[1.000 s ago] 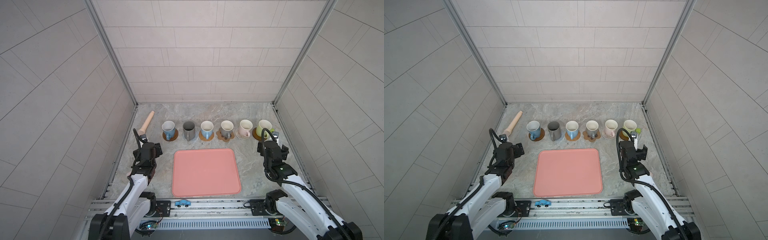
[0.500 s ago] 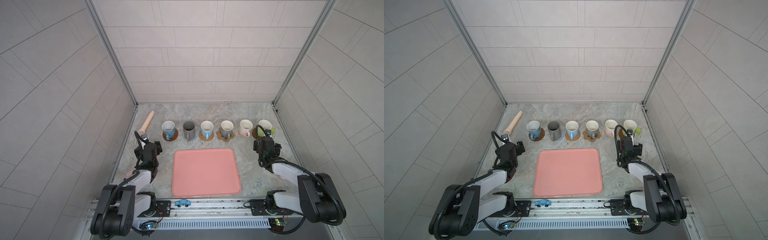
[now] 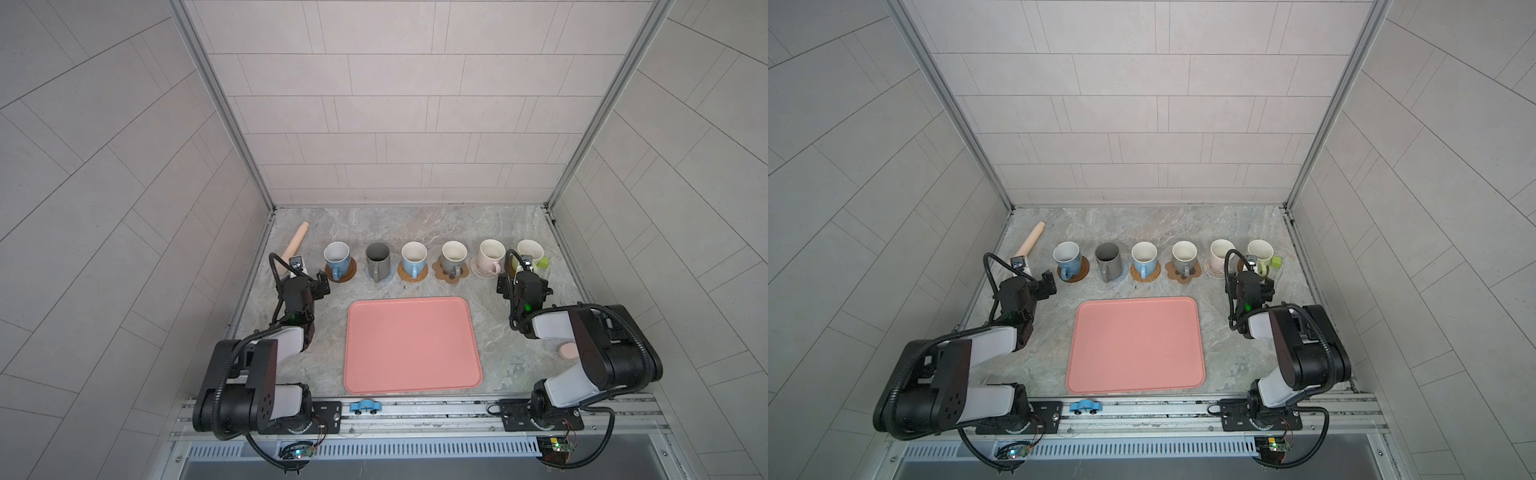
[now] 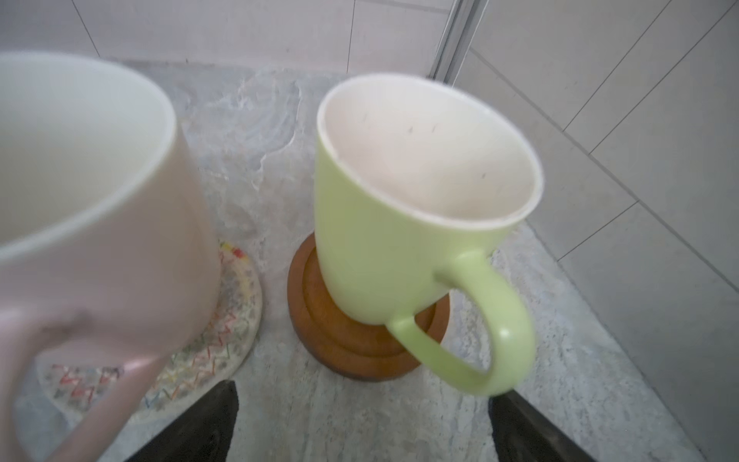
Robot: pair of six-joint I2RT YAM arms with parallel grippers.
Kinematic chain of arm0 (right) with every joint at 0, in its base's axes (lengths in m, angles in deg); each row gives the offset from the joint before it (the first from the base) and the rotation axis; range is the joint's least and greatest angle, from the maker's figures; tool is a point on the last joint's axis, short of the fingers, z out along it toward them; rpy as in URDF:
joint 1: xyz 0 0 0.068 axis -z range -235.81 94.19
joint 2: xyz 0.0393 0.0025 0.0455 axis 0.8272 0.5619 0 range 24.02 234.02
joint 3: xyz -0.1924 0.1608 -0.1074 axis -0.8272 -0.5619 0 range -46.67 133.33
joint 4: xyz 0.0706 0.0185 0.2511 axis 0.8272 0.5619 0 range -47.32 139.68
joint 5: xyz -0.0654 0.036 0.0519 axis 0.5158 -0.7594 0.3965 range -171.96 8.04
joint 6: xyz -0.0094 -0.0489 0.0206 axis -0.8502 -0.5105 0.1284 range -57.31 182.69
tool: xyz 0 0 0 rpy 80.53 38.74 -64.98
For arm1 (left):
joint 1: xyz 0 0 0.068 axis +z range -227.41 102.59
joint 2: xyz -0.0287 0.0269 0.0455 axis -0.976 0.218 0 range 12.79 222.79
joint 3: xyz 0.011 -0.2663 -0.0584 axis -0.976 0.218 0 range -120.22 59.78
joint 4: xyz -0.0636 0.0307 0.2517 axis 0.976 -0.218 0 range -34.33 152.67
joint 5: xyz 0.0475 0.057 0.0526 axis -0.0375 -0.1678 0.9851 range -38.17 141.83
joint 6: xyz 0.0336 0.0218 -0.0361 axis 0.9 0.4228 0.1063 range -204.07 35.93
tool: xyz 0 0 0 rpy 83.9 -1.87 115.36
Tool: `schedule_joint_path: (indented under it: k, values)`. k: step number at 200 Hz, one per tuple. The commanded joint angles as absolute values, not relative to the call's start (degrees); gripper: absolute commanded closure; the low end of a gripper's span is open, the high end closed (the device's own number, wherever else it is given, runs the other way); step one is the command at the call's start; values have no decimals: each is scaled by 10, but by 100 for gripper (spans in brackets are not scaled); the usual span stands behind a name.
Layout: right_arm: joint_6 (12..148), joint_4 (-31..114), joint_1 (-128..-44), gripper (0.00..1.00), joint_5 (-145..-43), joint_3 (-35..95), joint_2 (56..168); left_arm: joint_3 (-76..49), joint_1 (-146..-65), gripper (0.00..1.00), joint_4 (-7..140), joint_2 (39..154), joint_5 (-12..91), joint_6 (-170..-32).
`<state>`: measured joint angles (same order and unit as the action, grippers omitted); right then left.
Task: Place cups on coasters
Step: Reset both arms
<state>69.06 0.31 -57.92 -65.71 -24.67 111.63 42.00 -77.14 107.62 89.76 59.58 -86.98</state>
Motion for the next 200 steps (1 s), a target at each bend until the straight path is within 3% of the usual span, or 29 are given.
schedule_joint_path:
  k: [1,14,21,38,62,82,100,130,152,200]
  values:
    - [673,-58,-582,0,-666,-248,1115,420,-768,0,1121,912,556,-864]
    - [677,-36,-581,0,-664,-240,1107,427,-769,0,1149,935,539,-862]
    - [694,14,-581,0,-658,-229,1095,448,-769,0,1204,967,541,-862]
    - [677,-35,-583,0,-662,-242,1107,466,-769,0,1383,1073,535,-863]
    - [681,-20,-584,0,-658,-237,1103,413,-769,0,1153,987,549,-868]
    - [682,-14,-585,0,-657,-236,1102,379,-768,0,1189,1051,543,-864]
    - [682,-13,-585,1,-656,-236,1101,357,-769,0,1093,1016,535,-858]
    - [684,-8,-585,0,-655,-234,1101,402,-769,0,1234,1049,564,-871]
    - [684,-8,-586,0,-654,-234,1101,374,-769,0,1141,1029,569,-874]
    - [684,-7,-586,1,-654,-234,1101,376,-770,0,1168,1040,554,-867]
